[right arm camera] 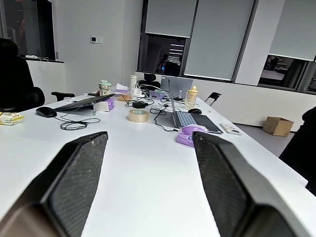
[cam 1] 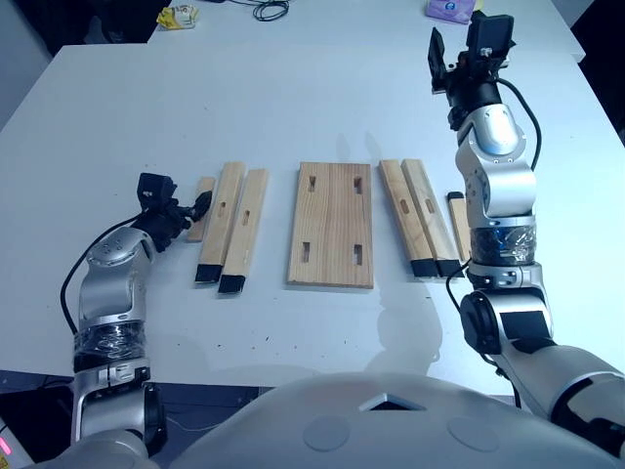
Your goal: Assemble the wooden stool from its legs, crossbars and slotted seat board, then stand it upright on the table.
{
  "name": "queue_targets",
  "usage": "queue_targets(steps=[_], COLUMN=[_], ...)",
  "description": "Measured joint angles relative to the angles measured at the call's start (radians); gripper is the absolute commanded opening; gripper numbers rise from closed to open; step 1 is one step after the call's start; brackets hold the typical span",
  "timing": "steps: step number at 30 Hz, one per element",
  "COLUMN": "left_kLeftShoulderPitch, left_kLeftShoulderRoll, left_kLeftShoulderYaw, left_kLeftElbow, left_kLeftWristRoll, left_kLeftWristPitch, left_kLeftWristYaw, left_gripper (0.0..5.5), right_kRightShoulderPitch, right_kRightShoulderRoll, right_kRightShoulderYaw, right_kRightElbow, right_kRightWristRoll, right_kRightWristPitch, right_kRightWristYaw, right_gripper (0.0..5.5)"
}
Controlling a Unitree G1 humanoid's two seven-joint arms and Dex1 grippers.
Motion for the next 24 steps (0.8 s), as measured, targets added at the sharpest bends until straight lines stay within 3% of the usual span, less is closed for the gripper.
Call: queue_targets(steps=[9, 17, 24], left_kLeftShoulderPitch=[0.025, 0.104, 0.052], left_kLeftShoulderRoll=[0.041, 0.128, 0.179], left_kLeftShoulderYaw=[-0.038, -0.078, -0.110], left_kLeftElbow=[-0.005, -0.152, -0.075], left_kLeftWristRoll=[0.016, -0.001, 0.002], left_kLeftWristPitch=[0.047, 0.157, 0.151], left_kLeftWristYaw=[-0.017, -0.094, -0.123], left_gripper=[3.84, 3.84, 3.84], right_kRightShoulderPitch=[0.028, 0.044, 0.064], right_kRightShoulderRoll=[0.002, 0.005, 0.019], right_kRightShoulderYaw=[-0.004, -0.006, -0.007], right_kRightElbow=[-0.027, -0.052, -0.076], right_kRightWristRoll=[0.000, 0.000, 0.001], right_kRightWristPitch=[0.008, 0.021, 0.031], right_kRightWristYaw=[-0.016, -0.028, -0.045], right_gripper=[3.16, 3.16, 3.16])
